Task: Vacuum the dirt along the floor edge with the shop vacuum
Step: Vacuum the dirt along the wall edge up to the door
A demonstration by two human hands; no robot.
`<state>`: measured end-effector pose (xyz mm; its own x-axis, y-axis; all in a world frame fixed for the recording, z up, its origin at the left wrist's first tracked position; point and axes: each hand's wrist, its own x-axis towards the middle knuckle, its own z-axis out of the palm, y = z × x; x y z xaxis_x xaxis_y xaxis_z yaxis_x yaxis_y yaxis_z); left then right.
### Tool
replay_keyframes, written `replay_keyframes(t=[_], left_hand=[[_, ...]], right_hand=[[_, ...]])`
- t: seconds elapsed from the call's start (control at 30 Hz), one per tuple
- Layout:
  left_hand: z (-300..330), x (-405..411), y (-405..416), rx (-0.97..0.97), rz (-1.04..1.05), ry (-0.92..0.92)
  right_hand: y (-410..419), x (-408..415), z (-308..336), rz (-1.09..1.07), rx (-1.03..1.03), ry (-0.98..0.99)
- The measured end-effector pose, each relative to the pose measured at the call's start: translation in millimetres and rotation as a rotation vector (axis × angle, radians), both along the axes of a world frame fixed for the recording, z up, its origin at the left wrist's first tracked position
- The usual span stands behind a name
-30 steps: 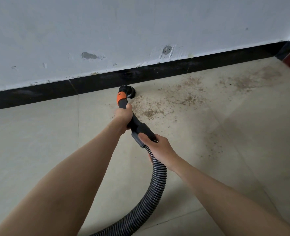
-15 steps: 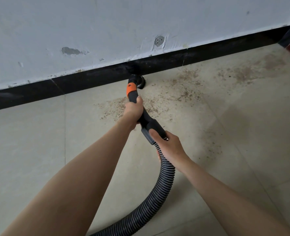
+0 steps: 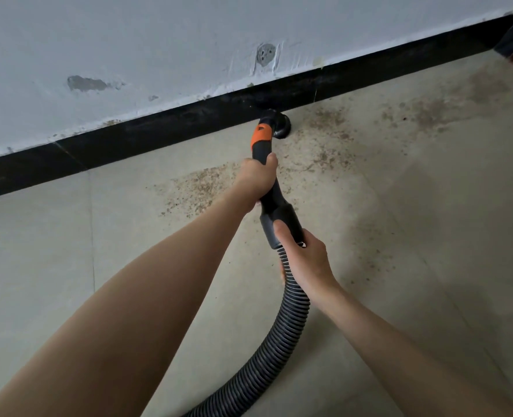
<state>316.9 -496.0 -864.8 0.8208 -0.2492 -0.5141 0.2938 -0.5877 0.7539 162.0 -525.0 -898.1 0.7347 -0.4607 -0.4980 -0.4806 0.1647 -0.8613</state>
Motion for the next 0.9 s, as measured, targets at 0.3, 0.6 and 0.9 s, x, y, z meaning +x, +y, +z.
replay_keyframes(t=[0.3,0.6,0.9], left_hand=[[17,12,56,0.010,0.108,0.020],[41,-2,140,-0.059,0.280,0.163],[50,-33,212,-0.208,0.486,0.291]], right_hand=[[37,10,24,0.179,0.113,-0.050],[71,7,58,0.435,0.080,-0.026],[105,5,80,0.679,-0.086,0.013]])
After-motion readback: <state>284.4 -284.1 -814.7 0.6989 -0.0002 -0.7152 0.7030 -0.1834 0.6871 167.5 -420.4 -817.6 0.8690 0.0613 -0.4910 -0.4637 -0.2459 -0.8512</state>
